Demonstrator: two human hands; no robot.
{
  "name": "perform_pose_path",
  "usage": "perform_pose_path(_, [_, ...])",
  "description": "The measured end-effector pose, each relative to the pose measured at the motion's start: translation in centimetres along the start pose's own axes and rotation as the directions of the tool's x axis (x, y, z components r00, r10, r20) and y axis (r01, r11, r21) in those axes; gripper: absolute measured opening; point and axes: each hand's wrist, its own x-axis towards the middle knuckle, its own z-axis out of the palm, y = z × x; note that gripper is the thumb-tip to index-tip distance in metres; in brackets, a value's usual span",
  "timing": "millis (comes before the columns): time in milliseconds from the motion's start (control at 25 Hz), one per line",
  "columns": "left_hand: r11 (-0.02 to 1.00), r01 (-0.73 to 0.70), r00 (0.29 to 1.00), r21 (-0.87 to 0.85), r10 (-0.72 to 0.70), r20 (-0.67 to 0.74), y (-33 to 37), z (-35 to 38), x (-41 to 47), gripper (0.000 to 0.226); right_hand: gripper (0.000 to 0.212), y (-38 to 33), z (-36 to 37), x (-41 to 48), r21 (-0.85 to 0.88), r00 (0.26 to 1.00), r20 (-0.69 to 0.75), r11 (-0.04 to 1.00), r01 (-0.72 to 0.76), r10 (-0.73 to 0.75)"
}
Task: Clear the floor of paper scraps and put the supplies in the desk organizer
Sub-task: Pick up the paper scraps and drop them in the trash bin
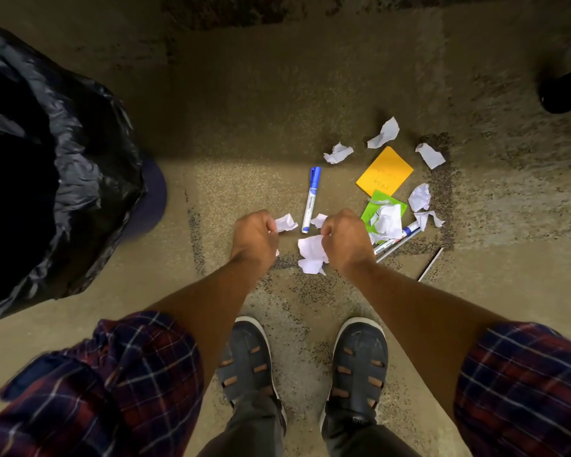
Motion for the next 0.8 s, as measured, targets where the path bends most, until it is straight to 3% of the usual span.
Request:
perform_pose_path(160, [0.971,0.138,0.987,-0.193,-0.152,-0.058,-0.3,-2.9,-3.7,0.023,0.011,-0.9,-1.7,-2.8,0.237,0.977,-0.03,0.951,-0.2,0.213])
perform_pose_path(240, [0.909,0.251,0.96,-0.332,-0.277,-0.031,-0.3,-3.9,-5.5,0.016,0.01,-1.7,-2.9,-4.4,0.398,0.948,0.004,0.869,-0.292,0.317])
perform_pose_path(360, [0.767,0.336,0.923,-0.547,-0.383,0.03,-0.1,-5.8,-8.7,0.024,0.018,-4.0,-5.4,-7.0,0.626,0.92,0.09,0.697,-0.35,0.382])
perform_pose_path(520, [0.572,0.243,0.922,-0.783,-0.388,0.003,1.7,-10.7,-12.6,0.018,0.006,-9.4,-9.6,-10.6,0.834,0.924,0.154,0.455,-0.311,0.349])
perform_pose_path(640, [0.454,0.128,0.913,-0.882,-0.4,-0.073,2.4,-15.6,-15.1,0.014,0.002,-15.2,-12.1,-12.8,0.942,0.957,0.205,0.224,-0.25,0.208])
perform_pose_path(800, [0.229,-0.024,0.838,-0.973,-0.527,-0.145,0.6,-23.4,-17.0,0.011,0.014,-24.1,-14.1,-14.7,0.961,0.971,0.229,0.146,-0.236,0.065])
